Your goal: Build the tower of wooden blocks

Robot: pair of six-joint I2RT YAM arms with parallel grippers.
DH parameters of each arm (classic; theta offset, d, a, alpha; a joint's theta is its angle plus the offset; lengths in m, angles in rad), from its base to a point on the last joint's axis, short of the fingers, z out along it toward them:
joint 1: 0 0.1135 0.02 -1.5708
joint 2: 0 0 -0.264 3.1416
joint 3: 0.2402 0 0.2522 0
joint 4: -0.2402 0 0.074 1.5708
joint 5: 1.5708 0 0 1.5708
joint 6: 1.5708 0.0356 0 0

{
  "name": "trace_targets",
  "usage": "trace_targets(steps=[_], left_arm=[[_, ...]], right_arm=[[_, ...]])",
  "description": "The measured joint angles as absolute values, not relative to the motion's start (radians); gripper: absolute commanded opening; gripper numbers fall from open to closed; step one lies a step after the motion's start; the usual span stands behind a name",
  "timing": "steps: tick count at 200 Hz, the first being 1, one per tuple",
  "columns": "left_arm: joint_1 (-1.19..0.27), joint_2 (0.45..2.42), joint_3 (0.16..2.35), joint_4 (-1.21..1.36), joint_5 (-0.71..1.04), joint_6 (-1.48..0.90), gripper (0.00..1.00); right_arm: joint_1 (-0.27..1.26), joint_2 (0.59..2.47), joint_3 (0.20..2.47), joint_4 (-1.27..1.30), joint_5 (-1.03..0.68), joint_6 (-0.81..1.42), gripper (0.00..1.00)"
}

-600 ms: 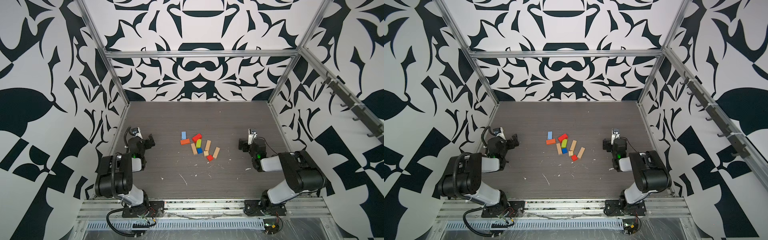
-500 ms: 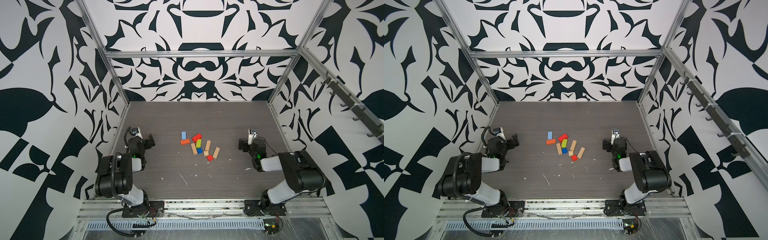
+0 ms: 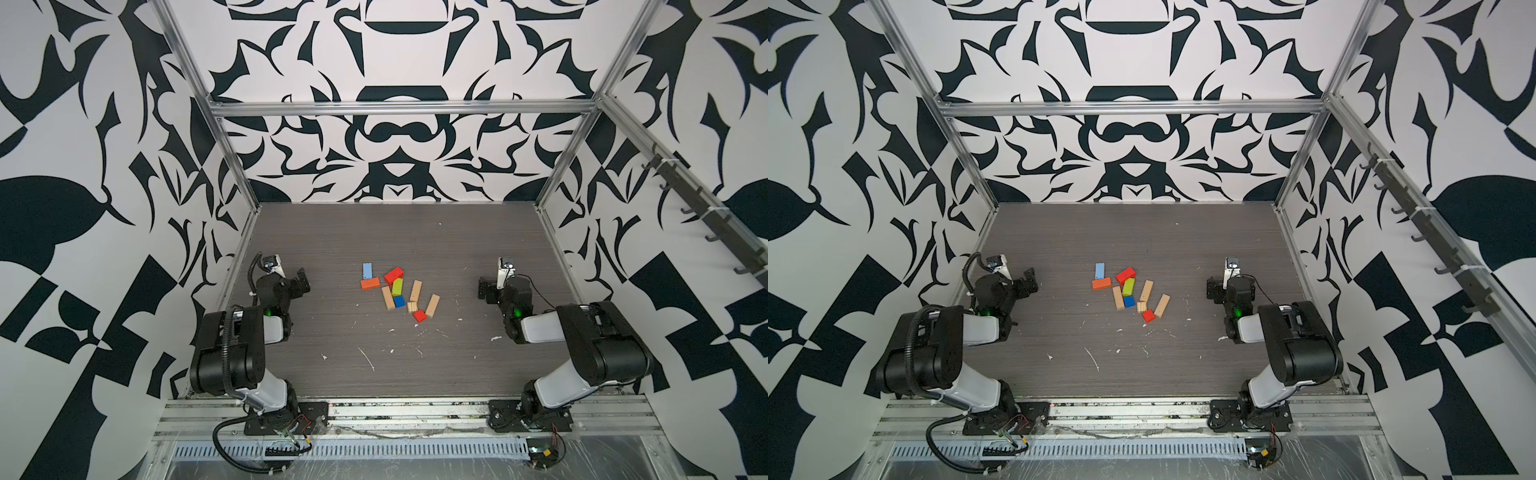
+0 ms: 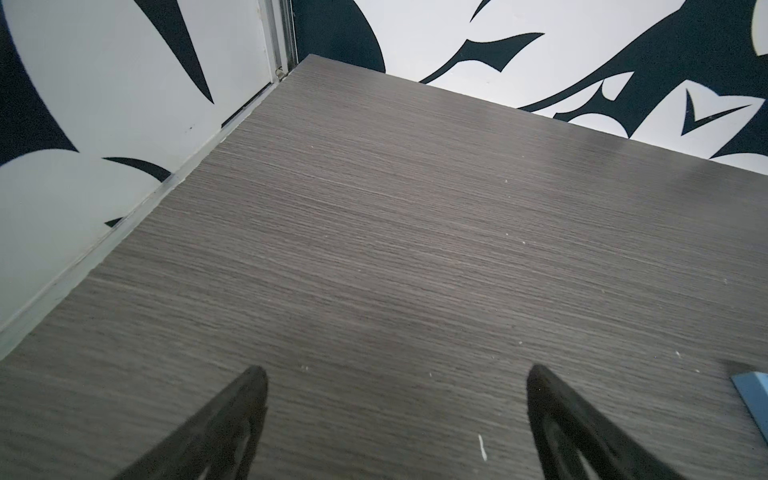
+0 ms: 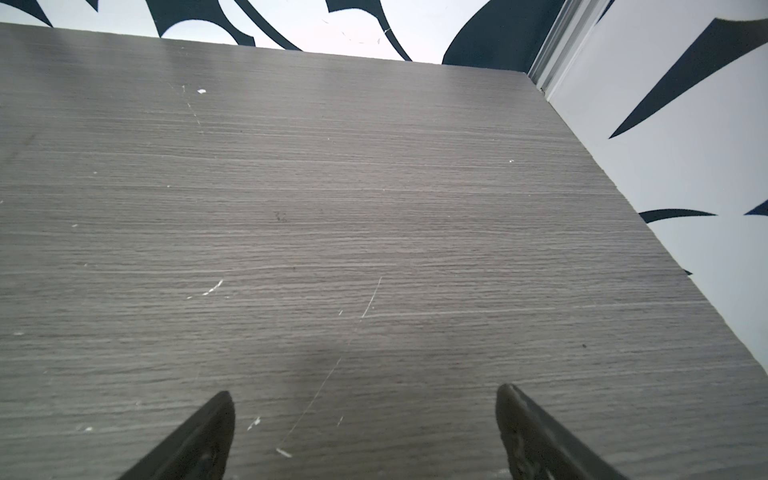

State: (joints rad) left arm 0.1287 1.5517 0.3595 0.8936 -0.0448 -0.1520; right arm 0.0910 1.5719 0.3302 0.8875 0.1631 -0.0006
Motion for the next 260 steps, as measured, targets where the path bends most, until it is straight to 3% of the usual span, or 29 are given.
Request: trace_targets(steps=[104,174,260], left_arm=[[0.096,1.529,0.363,0.857,-0.077,-0.145,0.99],[0.084,1.405,0.729,0.307,-0.102,-0.301,0.99],[-0.052,1.403,0.842,-0.005,0.007,-0.469,1.00]], right_arm=[[0.091,1.552,0.331,0.860,0.176,0.004,1.00],[0.114,1.369,0.562,0.417,0.280,0.096,1.00],[0.183,1.386,0.868,-0.119,0.199,0.299,1.00]])
